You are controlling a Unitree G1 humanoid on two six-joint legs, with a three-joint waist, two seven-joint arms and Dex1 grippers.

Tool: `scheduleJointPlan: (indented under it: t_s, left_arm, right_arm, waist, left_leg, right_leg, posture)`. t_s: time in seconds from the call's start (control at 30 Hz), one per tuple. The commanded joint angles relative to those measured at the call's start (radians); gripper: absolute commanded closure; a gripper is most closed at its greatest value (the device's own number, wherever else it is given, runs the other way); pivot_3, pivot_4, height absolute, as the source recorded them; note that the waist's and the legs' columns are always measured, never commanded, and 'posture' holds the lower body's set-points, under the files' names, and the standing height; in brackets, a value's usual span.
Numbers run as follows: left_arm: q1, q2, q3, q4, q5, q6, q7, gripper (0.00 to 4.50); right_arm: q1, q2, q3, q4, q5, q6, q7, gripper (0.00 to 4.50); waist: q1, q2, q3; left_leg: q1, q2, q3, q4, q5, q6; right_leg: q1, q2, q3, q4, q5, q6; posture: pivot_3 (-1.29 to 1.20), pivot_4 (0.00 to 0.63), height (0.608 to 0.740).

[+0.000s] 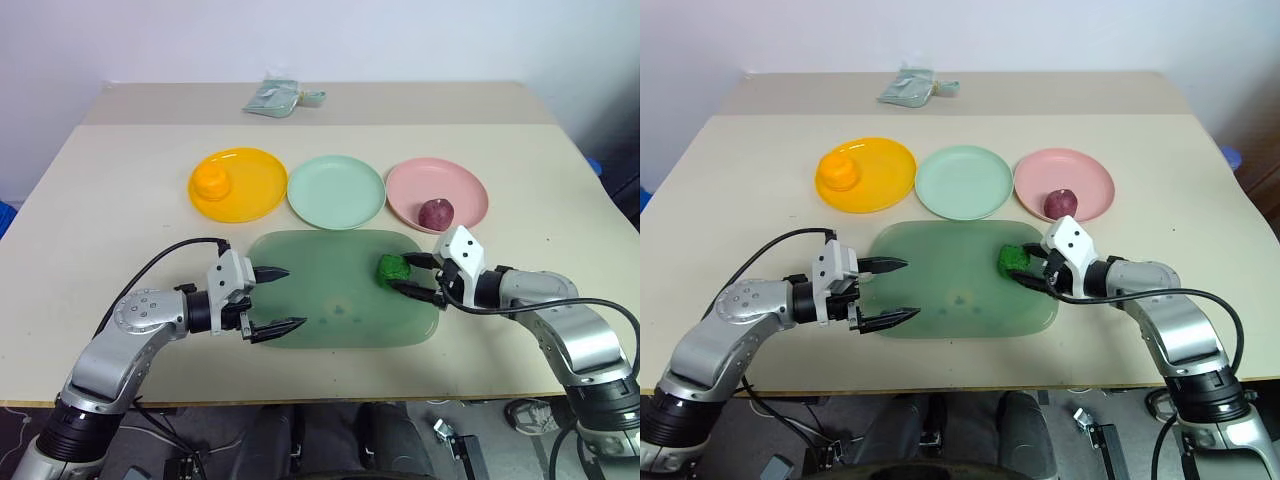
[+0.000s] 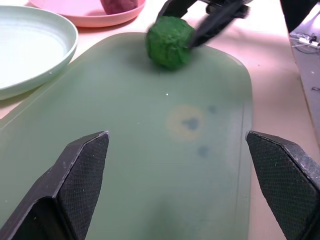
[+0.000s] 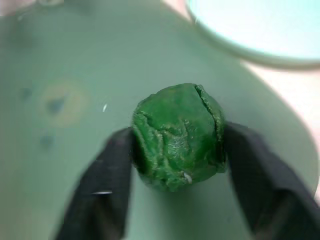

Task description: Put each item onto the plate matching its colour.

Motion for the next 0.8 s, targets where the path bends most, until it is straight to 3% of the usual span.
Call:
scheduleJointPlan:
  t_s: [0.03,0.2,0.33,0.43,0.5,0.53,0.8]
  left_arm:
    - [-0.001,-0.029,0.080,0.016,0.020,-0.035,0.089,0.00]
    - [0.014,-0.075,0.189,0.053,0.046,-0.040,0.239,0.00]
    - [0.040,-0.083,0.204,0.045,0.074,-0.036,0.298,0.00]
    - [0.062,-0.094,0.205,0.011,0.083,-0.032,0.331,0.00]
    - [0.074,-0.100,0.218,-0.003,0.081,-0.029,0.351,0.00]
    - [0.079,-0.103,0.224,-0.011,0.079,-0.027,0.360,0.00]
    - [0.140,-0.077,0.358,0.072,0.116,-0.082,0.415,0.00]
  right_arm:
    - [-0.122,0.102,0.016,0.019,-0.042,-0.053,-0.104,2.28]
    - [-0.348,0.312,0.078,0.290,-0.193,-0.088,-0.335,2.28]
    - [-0.457,0.414,0.120,0.489,-0.259,-0.154,-0.386,2.28]
    - [-0.496,0.442,0.133,0.569,-0.286,-0.231,-0.384,1.25]
    - [-0.485,0.439,0.114,0.539,-0.268,-0.286,-0.359,0.23]
    - [-0.465,0.427,0.101,0.505,-0.245,-0.307,-0.327,0.03]
    - [-0.190,0.148,-0.125,0.263,-0.007,-0.270,-0.032,0.03]
  waist:
    - [-0.001,0.000,0.000]
    - [-0.008,0.000,0.000]
    - [-0.005,0.000,0.000]
    - [-0.006,0.000,0.000]
    - [-0.006,0.000,0.000]
    - [-0.007,0.000,0.000]
    - [0.002,0.000,0.000]
  left_leg:
    - [0.000,0.000,0.000,0.000,0.000,0.000]
    - [0.000,0.000,0.000,-0.001,0.001,-0.002]
    - [-0.001,-0.001,0.000,-0.002,0.001,-0.002]
    - [-0.001,-0.001,-0.001,-0.003,0.001,-0.002]
    - [-0.001,-0.001,-0.001,-0.003,0.001,-0.002]
    - [-0.001,-0.001,-0.001,-0.003,0.001,-0.002]
    - [-0.001,-0.001,-0.001,-0.002,0.001,-0.002]
  right_leg:
    - [0.000,0.000,0.000,0.000,0.000,0.000]
    - [-0.001,0.001,0.000,0.001,0.000,0.000]
    - [-0.002,0.001,-0.001,0.001,0.000,0.000]
    - [-0.001,0.001,-0.001,0.002,0.000,0.000]
    - [-0.001,0.001,-0.001,0.002,0.000,0.000]
    - [-0.001,0.001,-0.001,0.002,0.000,0.000]
    - [0.000,0.001,-0.002,-0.001,0.000,0.000]
  posture:
    - [0.00,0.150,0.740]
    - [0.00,0.150,0.740]
    - [0.00,0.150,0.740]
    - [0.00,0.150,0.740]
    - [0.00,0.150,0.740]
    - [0.00,0.150,0.740]
    - [0.00,0.150,0.740]
